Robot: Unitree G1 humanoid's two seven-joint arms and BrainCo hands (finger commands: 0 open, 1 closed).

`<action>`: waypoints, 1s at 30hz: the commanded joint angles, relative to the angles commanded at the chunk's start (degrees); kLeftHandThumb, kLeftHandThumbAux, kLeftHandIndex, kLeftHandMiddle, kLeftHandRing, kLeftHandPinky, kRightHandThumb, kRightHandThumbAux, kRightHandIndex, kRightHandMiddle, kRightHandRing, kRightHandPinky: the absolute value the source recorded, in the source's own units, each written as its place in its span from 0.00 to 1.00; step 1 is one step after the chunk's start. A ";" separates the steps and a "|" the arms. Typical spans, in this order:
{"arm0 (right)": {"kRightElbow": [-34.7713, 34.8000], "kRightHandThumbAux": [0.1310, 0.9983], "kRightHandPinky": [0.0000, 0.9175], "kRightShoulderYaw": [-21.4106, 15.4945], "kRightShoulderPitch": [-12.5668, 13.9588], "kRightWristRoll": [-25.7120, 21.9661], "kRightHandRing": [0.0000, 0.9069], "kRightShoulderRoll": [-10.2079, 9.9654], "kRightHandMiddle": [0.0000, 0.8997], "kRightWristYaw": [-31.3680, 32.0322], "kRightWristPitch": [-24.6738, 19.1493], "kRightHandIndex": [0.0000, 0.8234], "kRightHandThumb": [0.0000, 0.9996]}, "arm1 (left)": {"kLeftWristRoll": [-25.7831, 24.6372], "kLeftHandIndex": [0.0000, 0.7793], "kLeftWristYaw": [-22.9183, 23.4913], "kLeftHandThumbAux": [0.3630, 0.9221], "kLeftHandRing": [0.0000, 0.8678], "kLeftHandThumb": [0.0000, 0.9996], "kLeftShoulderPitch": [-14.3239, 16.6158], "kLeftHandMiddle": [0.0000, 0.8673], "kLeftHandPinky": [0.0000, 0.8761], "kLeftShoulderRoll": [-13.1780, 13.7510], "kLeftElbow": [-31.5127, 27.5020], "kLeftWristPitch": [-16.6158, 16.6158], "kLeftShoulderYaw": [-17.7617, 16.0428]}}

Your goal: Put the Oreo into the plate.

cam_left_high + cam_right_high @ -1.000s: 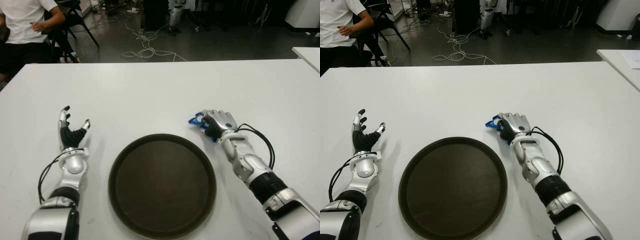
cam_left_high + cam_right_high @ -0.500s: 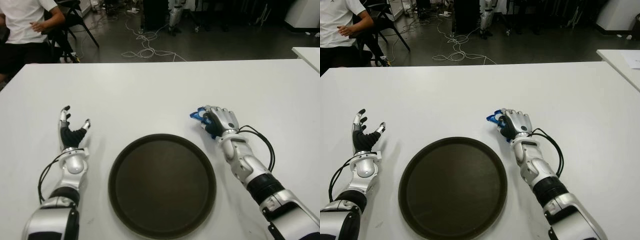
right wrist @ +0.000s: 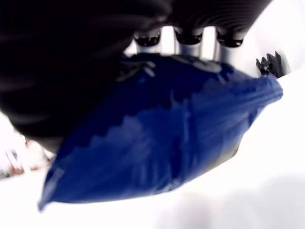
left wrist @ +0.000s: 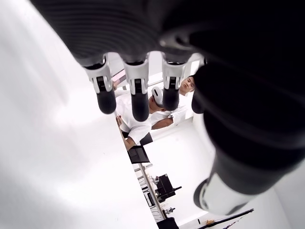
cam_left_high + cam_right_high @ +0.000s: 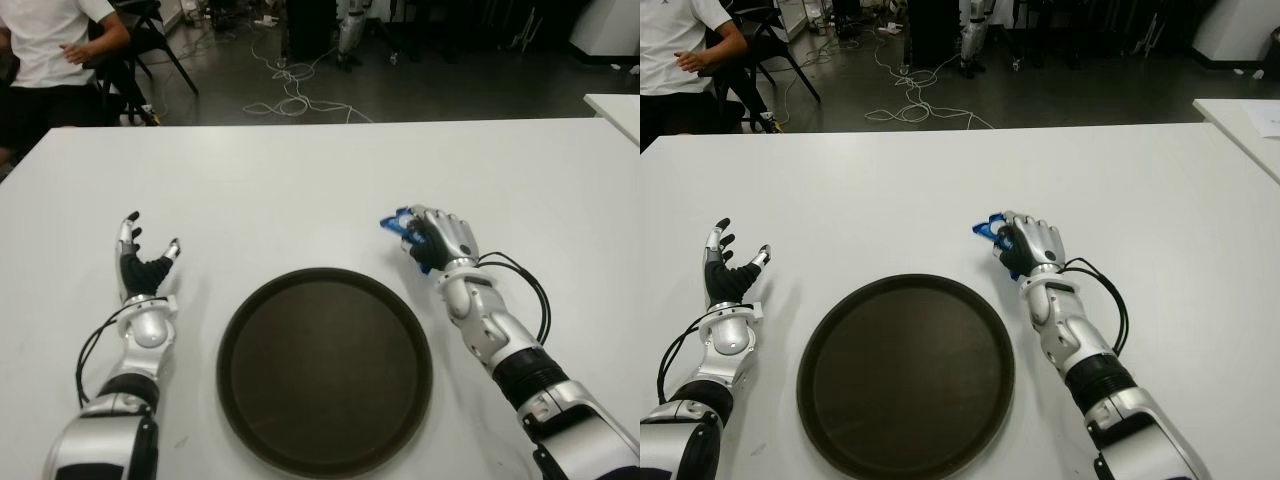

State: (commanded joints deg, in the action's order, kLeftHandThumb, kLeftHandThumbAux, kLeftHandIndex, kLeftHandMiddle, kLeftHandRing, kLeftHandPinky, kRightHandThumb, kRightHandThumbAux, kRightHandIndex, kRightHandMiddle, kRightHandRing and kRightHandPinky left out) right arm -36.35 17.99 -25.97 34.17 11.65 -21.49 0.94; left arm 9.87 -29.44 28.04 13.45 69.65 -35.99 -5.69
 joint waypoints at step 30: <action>8.03 0.68 0.89 -24.29 0.80 -53.40 0.89 -10.96 0.89 35.57 2.88 0.53 0.70 | 0.74 0.14 -0.70 0.84 0.11 0.13 0.11 0.09 0.16 0.14 -0.13 0.07 0.53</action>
State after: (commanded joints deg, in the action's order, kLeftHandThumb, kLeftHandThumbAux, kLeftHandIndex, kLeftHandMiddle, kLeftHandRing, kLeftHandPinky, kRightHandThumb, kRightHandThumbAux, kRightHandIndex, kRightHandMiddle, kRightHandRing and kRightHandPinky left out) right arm -28.32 -6.30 -25.17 -19.23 0.69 14.09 3.83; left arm 10.61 -30.14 28.16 13.59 69.52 -35.92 -5.16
